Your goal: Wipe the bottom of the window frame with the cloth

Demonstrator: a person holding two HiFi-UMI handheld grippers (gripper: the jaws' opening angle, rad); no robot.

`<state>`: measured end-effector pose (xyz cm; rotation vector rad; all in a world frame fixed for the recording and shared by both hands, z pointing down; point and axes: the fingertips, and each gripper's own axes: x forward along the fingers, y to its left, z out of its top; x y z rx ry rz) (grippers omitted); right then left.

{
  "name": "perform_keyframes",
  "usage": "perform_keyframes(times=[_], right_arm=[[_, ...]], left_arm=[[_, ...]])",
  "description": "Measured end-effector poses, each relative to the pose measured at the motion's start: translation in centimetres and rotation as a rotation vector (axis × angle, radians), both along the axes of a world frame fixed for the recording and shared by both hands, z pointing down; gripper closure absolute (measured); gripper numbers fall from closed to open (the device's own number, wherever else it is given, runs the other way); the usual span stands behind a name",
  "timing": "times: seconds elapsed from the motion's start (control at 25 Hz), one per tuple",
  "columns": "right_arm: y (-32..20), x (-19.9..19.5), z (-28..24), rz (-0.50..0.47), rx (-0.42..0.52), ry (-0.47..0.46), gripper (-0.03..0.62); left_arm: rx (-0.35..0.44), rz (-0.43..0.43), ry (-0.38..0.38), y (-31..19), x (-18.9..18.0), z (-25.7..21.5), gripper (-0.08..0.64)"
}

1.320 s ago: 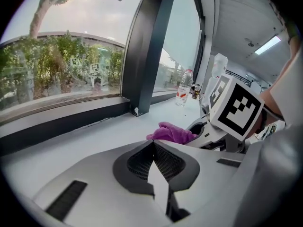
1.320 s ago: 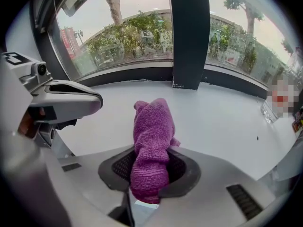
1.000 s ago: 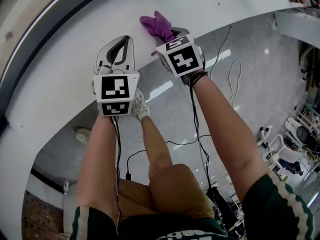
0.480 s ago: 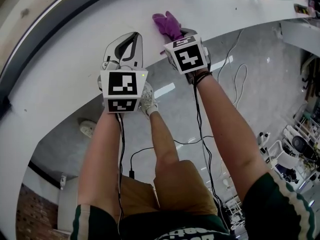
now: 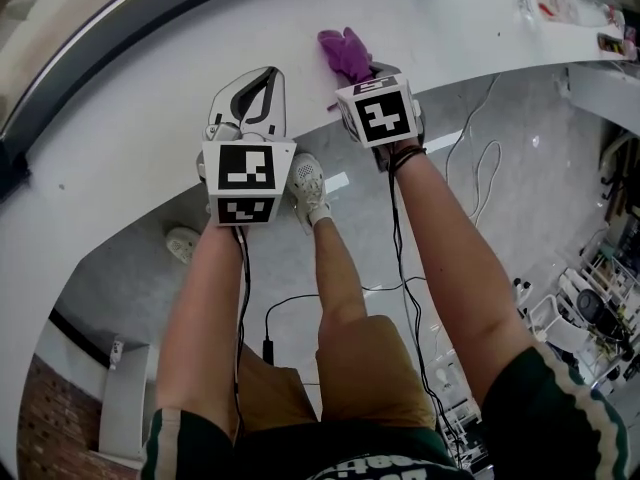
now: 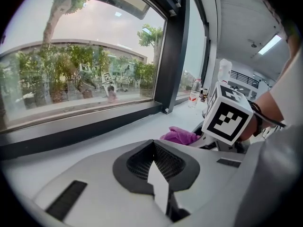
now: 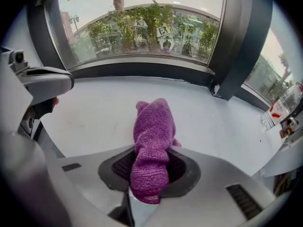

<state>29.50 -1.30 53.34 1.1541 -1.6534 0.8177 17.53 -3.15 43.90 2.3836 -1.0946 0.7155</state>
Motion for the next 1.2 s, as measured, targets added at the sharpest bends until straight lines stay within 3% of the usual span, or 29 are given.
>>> perform_keyframes(times=[1.2], right_arm=[[3.0, -18.8, -0.2, -0.101, -0.016, -0.022, 0.474]], left_arm=[[0.005, -0.141, -0.02, 3.7, -18.7, -0.7, 0.551]])
